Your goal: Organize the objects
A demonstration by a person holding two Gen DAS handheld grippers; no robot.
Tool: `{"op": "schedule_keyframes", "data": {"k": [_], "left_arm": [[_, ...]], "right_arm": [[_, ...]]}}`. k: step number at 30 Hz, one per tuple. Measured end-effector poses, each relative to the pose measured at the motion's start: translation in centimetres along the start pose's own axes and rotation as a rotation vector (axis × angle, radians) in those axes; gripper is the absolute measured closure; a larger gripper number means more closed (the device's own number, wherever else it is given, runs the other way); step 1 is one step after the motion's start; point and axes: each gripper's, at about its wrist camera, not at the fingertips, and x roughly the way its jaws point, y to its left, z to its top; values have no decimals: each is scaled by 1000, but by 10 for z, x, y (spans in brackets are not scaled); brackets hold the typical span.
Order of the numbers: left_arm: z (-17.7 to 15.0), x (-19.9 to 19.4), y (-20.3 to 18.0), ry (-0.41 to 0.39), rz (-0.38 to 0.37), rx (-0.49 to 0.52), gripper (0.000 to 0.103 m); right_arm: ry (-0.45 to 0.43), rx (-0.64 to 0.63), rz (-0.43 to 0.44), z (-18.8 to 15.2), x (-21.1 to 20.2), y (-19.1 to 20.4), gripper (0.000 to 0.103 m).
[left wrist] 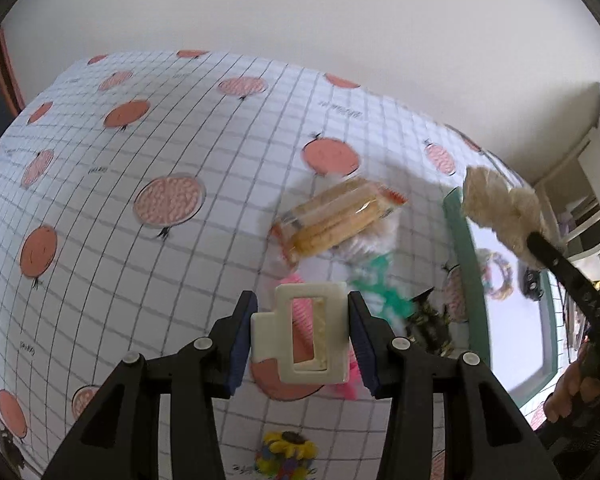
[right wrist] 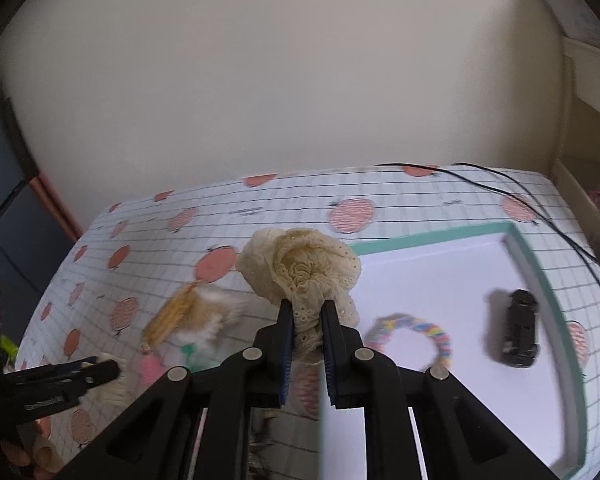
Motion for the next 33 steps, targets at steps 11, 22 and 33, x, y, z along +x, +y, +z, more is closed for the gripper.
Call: {"op": "schedule_keyframes", "data": {"k": [11, 22, 33], "left_arm": [[18, -6, -65, -113, -77, 120, 56], [25, -4, -142, -183, -142, 249, 56], [40, 26, -186, -180, -168, 245, 56]], "right_arm": [[-50, 81, -102, 10, -17, -58, 89], [-66, 131, -118, 12, -29, -92, 89], [-32, 147, -118, 8, -17, -101, 89]]}}
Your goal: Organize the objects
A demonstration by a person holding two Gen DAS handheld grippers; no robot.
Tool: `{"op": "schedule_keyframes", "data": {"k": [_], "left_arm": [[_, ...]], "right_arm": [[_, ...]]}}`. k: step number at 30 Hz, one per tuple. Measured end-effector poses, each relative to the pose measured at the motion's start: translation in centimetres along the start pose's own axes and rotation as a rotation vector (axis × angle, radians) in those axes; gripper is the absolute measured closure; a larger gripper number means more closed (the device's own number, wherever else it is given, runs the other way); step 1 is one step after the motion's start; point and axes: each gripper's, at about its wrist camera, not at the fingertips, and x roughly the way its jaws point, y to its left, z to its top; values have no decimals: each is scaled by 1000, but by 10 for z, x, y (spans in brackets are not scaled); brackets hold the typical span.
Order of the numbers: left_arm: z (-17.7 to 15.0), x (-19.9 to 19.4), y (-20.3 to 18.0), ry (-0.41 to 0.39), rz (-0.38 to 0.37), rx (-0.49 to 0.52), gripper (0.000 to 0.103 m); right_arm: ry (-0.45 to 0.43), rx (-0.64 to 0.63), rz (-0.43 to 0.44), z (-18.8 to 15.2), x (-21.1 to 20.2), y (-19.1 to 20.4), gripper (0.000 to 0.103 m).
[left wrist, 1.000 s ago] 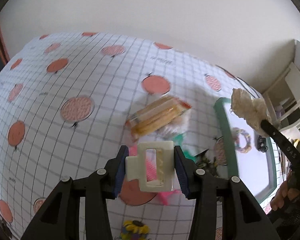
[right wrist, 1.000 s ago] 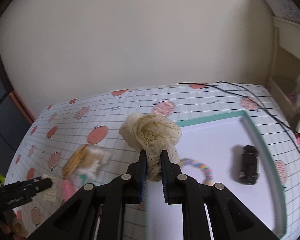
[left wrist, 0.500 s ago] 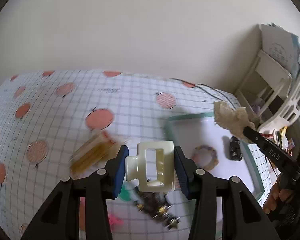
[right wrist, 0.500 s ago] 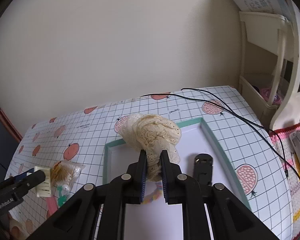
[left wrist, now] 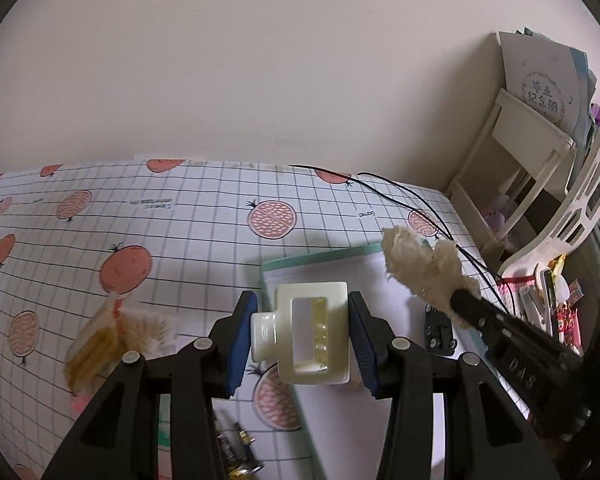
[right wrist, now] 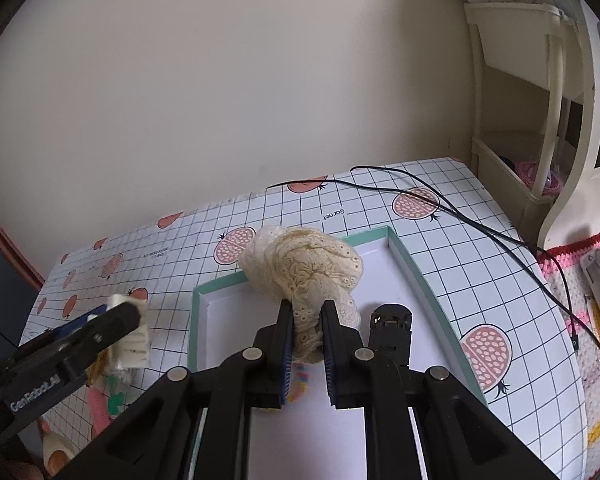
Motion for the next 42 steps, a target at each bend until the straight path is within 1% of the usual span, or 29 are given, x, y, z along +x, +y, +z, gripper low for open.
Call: {"op": "schedule_keyframes", "data": {"k": [6, 10, 13, 19, 25, 35, 42], "left_arm": [[4, 16, -9, 13, -9, -24, 56], [9, 28, -18, 13, -1, -5, 56], [7, 37, -21, 21, -6, -7, 56], [-2, 57, -21, 63, -8, -17, 56], [-6, 67, -20, 82, -8, -7, 56], [-17, 86, -21, 151, -7, 2, 56], [-20, 89, -21, 161, -3, 4, 56]], "right_arm": [[16, 3, -2, -1, 5, -1, 89], [35, -3, -6, -3, 10, -1, 89], [47, -9, -15, -4, 14, -1, 89], [79, -20, -23, -8, 24, 1, 89], [114, -21, -33, -14, 32, 0, 88], [186, 3, -40, -21, 46, -6, 88], [216, -2, -41, -25, 51, -6, 88]]}}
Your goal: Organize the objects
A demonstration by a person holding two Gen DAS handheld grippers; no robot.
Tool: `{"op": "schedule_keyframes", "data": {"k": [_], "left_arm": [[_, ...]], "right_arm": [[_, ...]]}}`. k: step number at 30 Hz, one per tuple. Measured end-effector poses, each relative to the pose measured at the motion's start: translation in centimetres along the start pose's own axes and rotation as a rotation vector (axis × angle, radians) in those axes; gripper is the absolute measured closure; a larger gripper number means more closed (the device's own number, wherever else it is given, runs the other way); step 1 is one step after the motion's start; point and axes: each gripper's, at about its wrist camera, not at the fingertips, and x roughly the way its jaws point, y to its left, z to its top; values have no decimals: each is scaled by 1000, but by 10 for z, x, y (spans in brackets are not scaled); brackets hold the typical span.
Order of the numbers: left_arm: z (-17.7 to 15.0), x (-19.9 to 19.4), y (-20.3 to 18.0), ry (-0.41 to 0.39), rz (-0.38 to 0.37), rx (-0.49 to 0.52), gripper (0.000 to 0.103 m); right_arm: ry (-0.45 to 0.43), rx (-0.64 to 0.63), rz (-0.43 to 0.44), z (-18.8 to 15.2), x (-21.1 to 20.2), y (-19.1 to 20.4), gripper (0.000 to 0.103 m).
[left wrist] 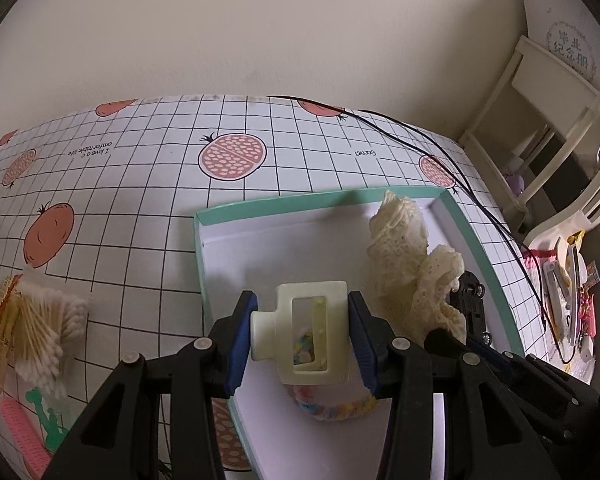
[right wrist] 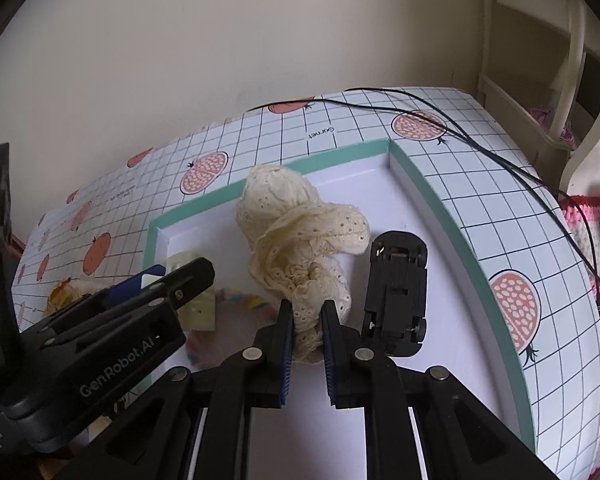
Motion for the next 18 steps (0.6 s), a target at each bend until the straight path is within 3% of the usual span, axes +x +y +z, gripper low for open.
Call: {"op": "schedule_keyframes", "data": {"k": [10, 18], "left_arm": [[2, -5, 3, 18, -8, -11, 55], [6, -22, -1, 22, -30, 3, 45]], "right_arm": [[5, -4, -2, 2, -1, 2, 85], [10, -16, -15, 3, -4, 6, 85]]}}
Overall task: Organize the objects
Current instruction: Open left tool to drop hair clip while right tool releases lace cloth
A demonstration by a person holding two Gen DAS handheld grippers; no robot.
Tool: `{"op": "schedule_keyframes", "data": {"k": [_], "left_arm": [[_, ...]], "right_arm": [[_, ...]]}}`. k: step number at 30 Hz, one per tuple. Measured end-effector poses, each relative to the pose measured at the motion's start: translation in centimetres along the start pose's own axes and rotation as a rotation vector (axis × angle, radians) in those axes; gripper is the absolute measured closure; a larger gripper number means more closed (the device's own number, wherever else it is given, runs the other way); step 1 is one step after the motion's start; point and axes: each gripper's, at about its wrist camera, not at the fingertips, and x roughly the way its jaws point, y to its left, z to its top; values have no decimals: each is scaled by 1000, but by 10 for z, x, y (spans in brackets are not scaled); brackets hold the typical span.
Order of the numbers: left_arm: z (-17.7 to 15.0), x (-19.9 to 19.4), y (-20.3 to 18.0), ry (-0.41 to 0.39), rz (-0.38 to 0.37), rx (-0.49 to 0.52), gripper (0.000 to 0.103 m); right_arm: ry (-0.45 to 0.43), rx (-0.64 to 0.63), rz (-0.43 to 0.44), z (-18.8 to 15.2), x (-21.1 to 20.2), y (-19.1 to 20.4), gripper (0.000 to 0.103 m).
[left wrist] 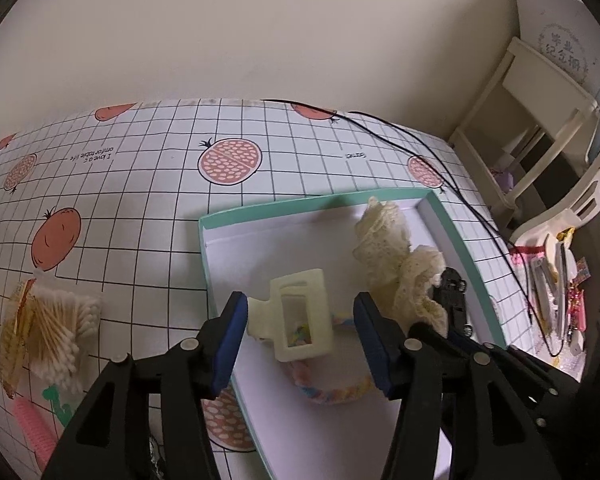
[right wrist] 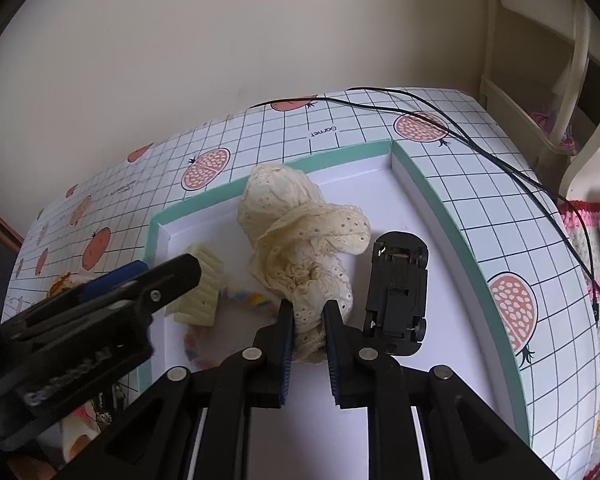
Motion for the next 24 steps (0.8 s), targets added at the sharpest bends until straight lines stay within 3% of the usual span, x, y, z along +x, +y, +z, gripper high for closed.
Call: {"op": "schedule_keyframes", "data": {"k": [7, 16, 24], "left_arm": [[1, -17, -2, -22, 21, 12, 45], [0, -42, 16, -76, 83, -54, 43], [-8, -43, 35, -73, 148, -118, 39]], "right_arm": [[-6, -7, -2, 1, -6, 3, 82], [-26, -18, 0, 2, -16, 3, 61], [-55, -15, 5, 3, -26, 1, 50]]}}
